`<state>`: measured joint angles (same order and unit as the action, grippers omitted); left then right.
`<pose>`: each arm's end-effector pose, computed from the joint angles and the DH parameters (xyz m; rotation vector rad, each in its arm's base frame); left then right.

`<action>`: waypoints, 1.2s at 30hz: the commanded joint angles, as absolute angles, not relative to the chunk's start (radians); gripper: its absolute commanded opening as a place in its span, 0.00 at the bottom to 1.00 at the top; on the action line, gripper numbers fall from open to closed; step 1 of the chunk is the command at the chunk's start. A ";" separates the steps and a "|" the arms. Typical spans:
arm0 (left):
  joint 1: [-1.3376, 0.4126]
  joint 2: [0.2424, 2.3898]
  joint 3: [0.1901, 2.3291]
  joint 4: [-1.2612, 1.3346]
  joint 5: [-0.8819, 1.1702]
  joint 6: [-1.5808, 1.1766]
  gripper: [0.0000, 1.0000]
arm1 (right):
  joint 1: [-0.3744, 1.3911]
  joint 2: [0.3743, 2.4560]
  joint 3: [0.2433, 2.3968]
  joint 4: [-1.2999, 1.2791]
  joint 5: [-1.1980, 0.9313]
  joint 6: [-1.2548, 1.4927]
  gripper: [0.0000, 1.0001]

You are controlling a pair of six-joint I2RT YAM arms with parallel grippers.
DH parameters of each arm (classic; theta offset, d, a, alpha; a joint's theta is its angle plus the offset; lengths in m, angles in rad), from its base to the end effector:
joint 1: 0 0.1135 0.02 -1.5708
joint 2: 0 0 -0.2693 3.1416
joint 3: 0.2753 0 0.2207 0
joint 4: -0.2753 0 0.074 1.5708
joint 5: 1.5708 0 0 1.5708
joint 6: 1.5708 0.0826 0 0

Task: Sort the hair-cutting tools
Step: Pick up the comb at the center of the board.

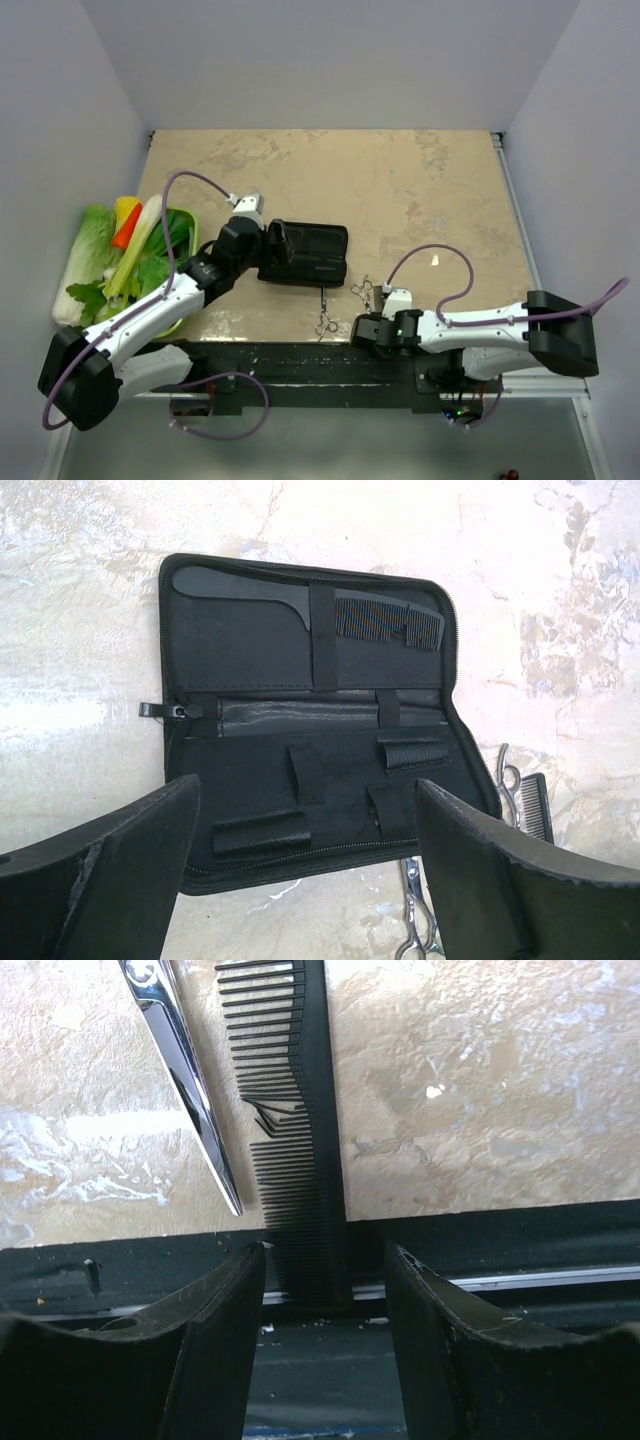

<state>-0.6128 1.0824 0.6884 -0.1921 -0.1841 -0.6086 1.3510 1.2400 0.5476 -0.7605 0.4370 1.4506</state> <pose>0.2067 -0.1269 0.2393 -0.1037 2.1876 -0.5074 0.0672 0.1405 0.1310 0.1692 2.6859 0.0554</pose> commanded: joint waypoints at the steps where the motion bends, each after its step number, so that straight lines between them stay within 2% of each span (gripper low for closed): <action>1: -0.623 1.060 0.696 -0.183 -0.204 -0.595 0.91 | 1.355 1.282 0.572 -0.716 0.491 1.471 0.54; 5: -0.624 1.060 0.696 -0.184 -0.210 -0.594 0.91 | 1.355 1.302 0.580 -0.712 0.492 1.466 0.52; 11: -0.624 1.063 0.695 -0.187 -0.213 -0.594 0.91 | 1.354 1.282 0.586 -0.738 0.511 1.468 0.37; 16: -0.627 1.066 0.699 -0.187 -0.219 -0.594 0.91 | 1.356 1.262 0.618 -0.808 0.535 1.473 0.29; 23: -0.627 1.097 0.729 -0.184 -0.169 -0.581 0.91 | 1.355 1.169 0.707 -0.969 0.555 1.410 0.28; 29: -0.626 1.124 0.834 -0.222 -0.006 -0.538 0.91 | 1.355 1.132 0.833 -1.118 0.555 1.209 0.27; 36: -0.627 1.106 0.960 -0.253 0.472 -0.517 0.91 | 1.359 0.982 0.905 -1.109 0.473 0.901 0.26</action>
